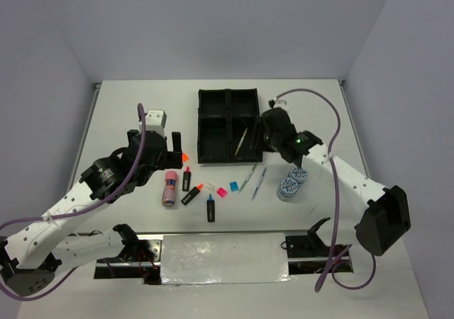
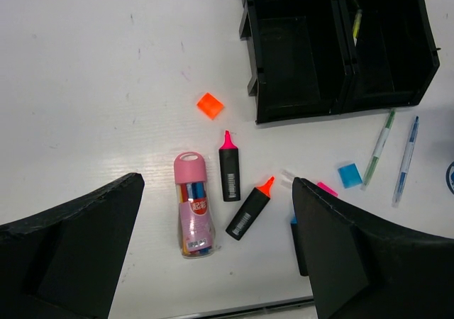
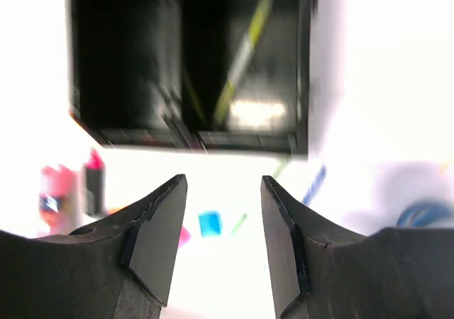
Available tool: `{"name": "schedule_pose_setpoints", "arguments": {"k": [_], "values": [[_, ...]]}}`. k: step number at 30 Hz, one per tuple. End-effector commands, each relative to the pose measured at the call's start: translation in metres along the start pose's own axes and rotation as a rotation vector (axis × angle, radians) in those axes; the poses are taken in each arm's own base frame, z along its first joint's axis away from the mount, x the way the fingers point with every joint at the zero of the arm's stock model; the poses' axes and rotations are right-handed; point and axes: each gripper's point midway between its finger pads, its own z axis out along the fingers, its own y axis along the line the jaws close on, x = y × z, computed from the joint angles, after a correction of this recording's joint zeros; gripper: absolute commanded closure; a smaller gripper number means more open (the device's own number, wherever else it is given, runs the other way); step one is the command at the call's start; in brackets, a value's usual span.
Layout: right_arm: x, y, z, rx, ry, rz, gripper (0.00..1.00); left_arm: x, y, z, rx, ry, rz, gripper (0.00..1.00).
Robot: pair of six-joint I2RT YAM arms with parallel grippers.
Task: Sort the stationery into containers
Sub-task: Place the pen in the storage box, then pick up the pen from the center of the board.
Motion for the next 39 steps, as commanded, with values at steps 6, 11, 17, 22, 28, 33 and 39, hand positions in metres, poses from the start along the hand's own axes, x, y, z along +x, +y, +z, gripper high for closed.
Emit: {"name": "schedule_pose_setpoints", "arguments": {"k": [6,11,17,22,28,33,39], "values": [[0.103,-0.040,0.019,0.172,0.156,0.036,0.46,-0.007,0.001,-0.001,-0.009,-0.023,-0.025,0.01],[0.130,-0.041,0.033,0.215,0.182,0.058,0.47,-0.002,-0.001,0.002,-0.003,-0.002,-0.008,0.01],[0.153,-0.057,0.047,0.287,0.211,0.077,0.50,-0.002,-0.004,0.001,0.017,0.000,0.001,0.01],[0.166,-0.067,0.048,0.317,0.228,0.093,0.51,0.000,-0.006,0.001,0.031,0.006,0.011,0.01],[0.180,-0.078,0.053,0.363,0.258,0.086,0.60,-0.001,-0.006,-0.001,0.038,0.002,0.010,0.01],[0.194,-0.085,0.056,0.390,0.281,0.108,0.75,-0.002,-0.007,-0.001,0.044,-0.005,0.004,0.01],[0.179,-0.080,0.046,0.361,0.229,0.141,1.00,0.002,-0.015,0.003,0.062,0.019,-0.023,0.01]]}}
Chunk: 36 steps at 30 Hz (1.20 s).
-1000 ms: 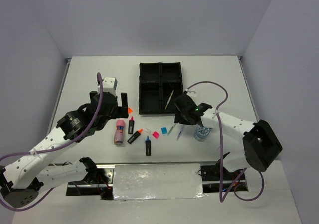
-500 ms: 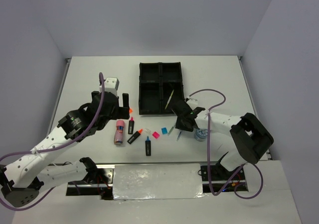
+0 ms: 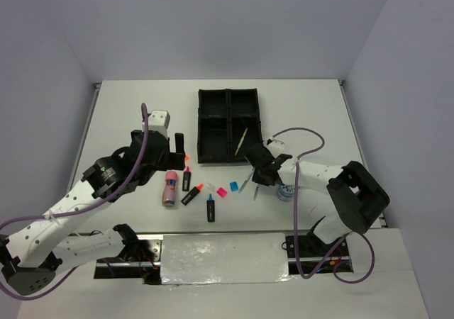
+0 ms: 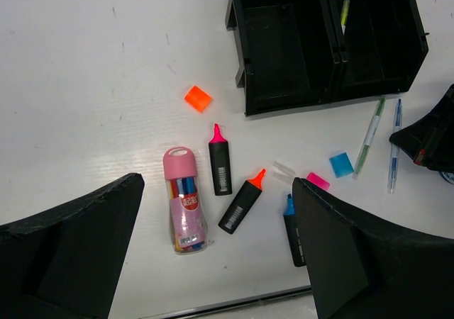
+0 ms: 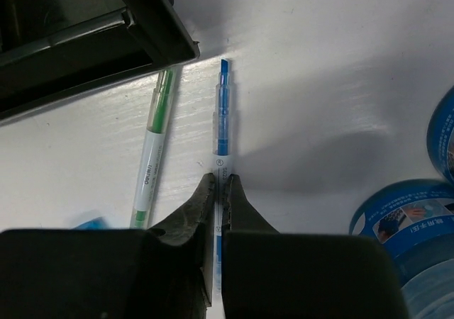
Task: Sort the stationery into containers
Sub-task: Pick up the pen from the center of the board, then close the pen cap on the pen.
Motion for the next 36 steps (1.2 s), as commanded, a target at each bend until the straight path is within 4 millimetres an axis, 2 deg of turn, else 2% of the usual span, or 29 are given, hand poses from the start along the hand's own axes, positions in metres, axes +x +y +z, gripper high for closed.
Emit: {"name": "schedule_pose_setpoints", "arguments": {"k": [1,4,8,9,10,14,17,18,20,21,26,30,32,36], "values": [[0.006,-0.005,-0.004,0.002,0.006,0.024,1.00,-0.002,-0.007,0.004,0.019,-0.006,-0.048,0.01],[-0.013,0.005,-0.026,-0.041,-0.047,0.015,1.00,0.011,-0.014,0.017,-0.001,0.042,-0.110,0.01],[-0.040,0.015,-0.065,-0.081,-0.136,-0.022,1.00,0.044,-0.035,0.048,-0.019,0.165,-0.216,0.01],[-0.045,0.015,-0.074,-0.073,-0.154,-0.040,1.00,0.047,-0.042,0.055,-0.025,0.173,-0.298,0.01],[-0.048,0.015,-0.081,-0.079,-0.168,-0.050,1.00,0.059,-0.046,0.066,-0.041,0.206,-0.320,0.02],[-0.060,0.012,-0.108,-0.119,-0.214,-0.098,1.00,0.075,-0.070,0.092,-0.032,0.249,-0.472,0.10],[-0.060,0.004,-0.117,-0.137,-0.228,-0.116,1.00,0.078,-0.078,0.105,-0.073,0.261,-0.531,0.20],[-0.057,0.000,-0.117,-0.136,-0.224,-0.123,1.00,0.074,-0.082,0.107,-0.076,0.252,-0.543,0.33],[-0.057,-0.004,-0.122,-0.159,-0.235,-0.114,1.00,0.079,-0.087,0.115,-0.098,0.264,-0.567,0.51],[-0.053,-0.007,-0.120,-0.163,-0.228,-0.122,1.00,0.076,-0.092,0.116,-0.095,0.259,-0.574,0.52],[-0.048,-0.013,-0.128,-0.223,-0.241,-0.123,1.00,0.098,-0.107,0.136,-0.127,0.320,-0.595,0.51],[-0.050,-0.019,-0.133,-0.229,-0.259,-0.131,1.00,0.116,-0.112,0.148,-0.172,0.347,-0.594,0.52],[-0.051,-0.019,-0.137,-0.246,-0.271,-0.138,1.00,0.112,-0.113,0.148,-0.209,0.338,-0.571,0.52],[-0.049,-0.018,-0.141,-0.282,-0.271,-0.156,1.00,0.131,-0.111,0.151,-0.293,0.367,-0.530,0.52]]}}
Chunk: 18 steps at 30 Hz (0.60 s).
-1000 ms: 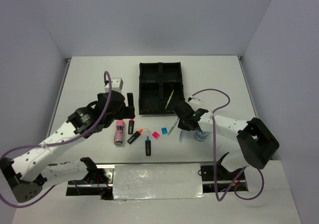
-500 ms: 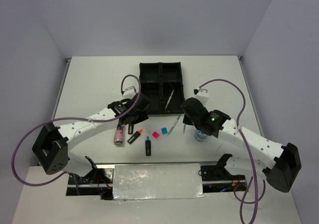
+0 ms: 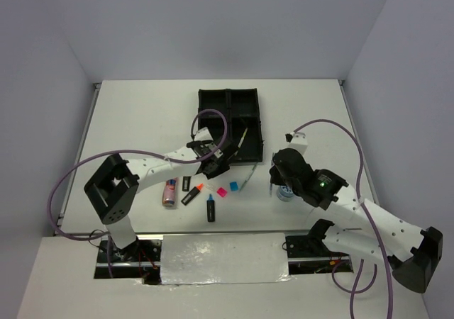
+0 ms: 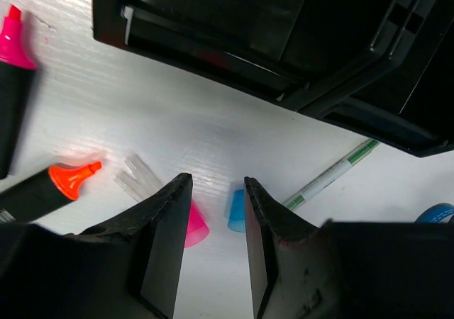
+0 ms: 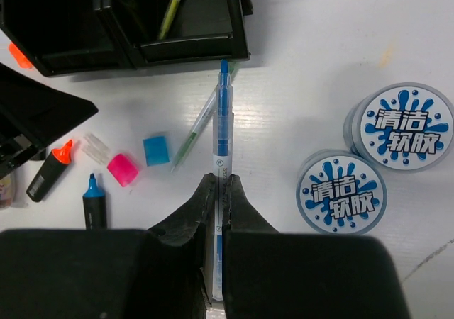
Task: Sort the stationery into containers
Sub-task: Close the pen cap on the pen.
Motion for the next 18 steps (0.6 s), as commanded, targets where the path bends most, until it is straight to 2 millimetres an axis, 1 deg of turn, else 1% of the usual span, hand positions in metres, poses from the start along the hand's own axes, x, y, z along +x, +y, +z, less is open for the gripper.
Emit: {"name": "schedule_pose_setpoints", "arguments": {"k": [1,4,12,18], "values": [[0.002,-0.001,-0.005,-0.027,-0.008,-0.036,1.00,0.000,0.001,-0.001,-0.053,-0.025,-0.027,0.53],[0.002,-0.001,-0.005,-0.037,-0.010,-0.046,1.00,0.008,0.002,0.001,-0.061,-0.023,-0.027,0.54],[0.006,-0.002,-0.002,-0.036,0.000,-0.069,1.00,0.012,0.018,0.006,-0.108,-0.037,-0.016,0.53],[0.013,0.000,0.002,-0.047,0.022,-0.076,1.00,0.014,0.019,0.013,-0.104,-0.027,0.014,0.53]]}}
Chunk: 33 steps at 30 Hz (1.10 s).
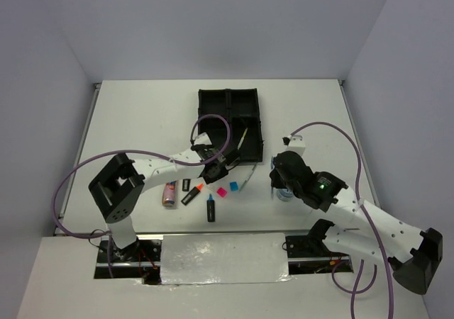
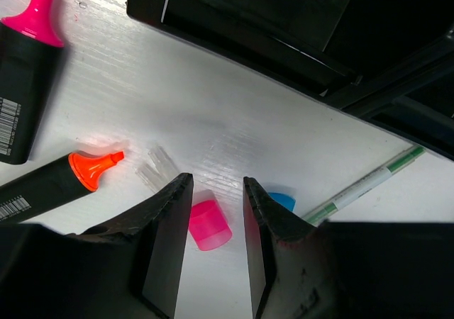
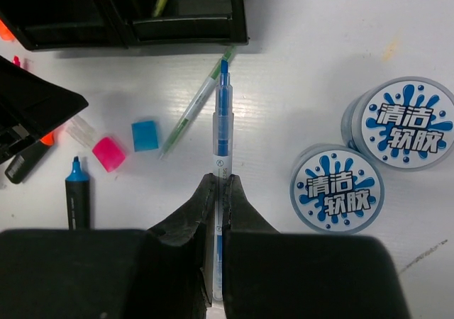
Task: Sort the stationery into containers
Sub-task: Close the pen cap on the pen.
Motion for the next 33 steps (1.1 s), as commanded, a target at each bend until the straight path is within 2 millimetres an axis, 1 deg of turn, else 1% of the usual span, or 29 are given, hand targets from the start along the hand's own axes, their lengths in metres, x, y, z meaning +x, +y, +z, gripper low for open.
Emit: {"name": "schedule_pose_setpoints", "arguments": {"k": [1,5,13,18,20,22,28,33], "values": [[0.003,0.003,0.004,-0.013,0.005,-0.019,1.00,-0.003,0.005,0.007,-0.024,-0.025,0.012,0.53],[0.005,0.005,0.006,-0.014,0.017,-0.021,1.00,-0.006,0.012,0.007,-0.019,-0.026,-0.003,0.53],[0.007,0.006,0.008,-0.017,0.025,-0.023,1.00,-0.001,0.023,0.014,-0.037,-0.013,0.003,0.53],[0.009,0.007,0.010,-0.019,0.032,-0.026,1.00,-0.005,0.019,0.012,-0.020,-0.016,0.003,0.53],[0.010,0.007,0.011,-0.016,0.036,-0.032,1.00,-0.003,0.018,0.013,-0.017,-0.006,0.004,0.53],[0.011,0.007,0.011,-0.013,0.036,-0.032,1.00,0.000,0.020,0.013,-0.021,0.004,0.001,0.53],[0.012,0.007,0.014,-0.011,0.044,-0.038,1.00,-0.001,0.020,0.012,-0.013,0.001,0.002,0.53],[0.014,0.009,0.016,-0.012,0.053,-0.043,1.00,0.004,0.025,0.015,-0.019,0.013,0.000,0.54]]}}
